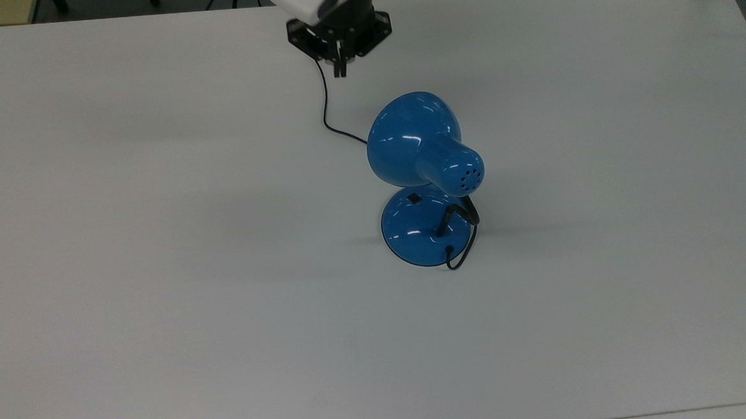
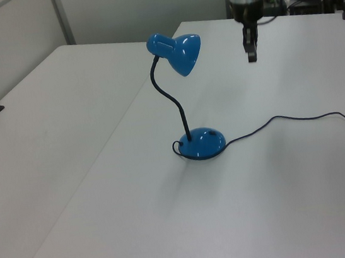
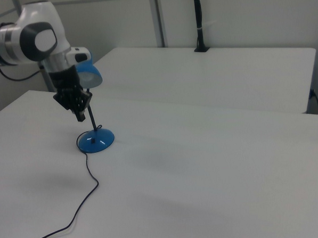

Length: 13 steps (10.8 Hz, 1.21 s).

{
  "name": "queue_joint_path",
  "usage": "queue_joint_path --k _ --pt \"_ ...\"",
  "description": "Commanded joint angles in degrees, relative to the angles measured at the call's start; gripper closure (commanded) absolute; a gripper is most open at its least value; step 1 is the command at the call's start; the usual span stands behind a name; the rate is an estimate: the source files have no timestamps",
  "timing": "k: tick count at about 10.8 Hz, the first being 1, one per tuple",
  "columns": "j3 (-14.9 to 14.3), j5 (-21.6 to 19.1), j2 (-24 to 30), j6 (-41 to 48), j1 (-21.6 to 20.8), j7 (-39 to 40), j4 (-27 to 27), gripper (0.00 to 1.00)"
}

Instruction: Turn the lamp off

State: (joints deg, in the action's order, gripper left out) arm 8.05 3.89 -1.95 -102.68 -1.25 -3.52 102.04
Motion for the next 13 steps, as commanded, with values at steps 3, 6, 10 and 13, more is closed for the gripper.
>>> queue_joint_path --k 3,6,10,13 --pt "-2.7 -0.1 1.0 6.4 -0.7 -0.8 -5.3 0.0" --pt "-3.0 -0.2 2.0 7.2 -0.3 -0.9 -5.4 0.0" --pt "-3.5 -0.4 2.2 9.1 0.8 -1.0 -8.0 0.0" --pt "-3.5 -0.1 2.5 10.8 2.5 -0.8 -8.8 0.0"
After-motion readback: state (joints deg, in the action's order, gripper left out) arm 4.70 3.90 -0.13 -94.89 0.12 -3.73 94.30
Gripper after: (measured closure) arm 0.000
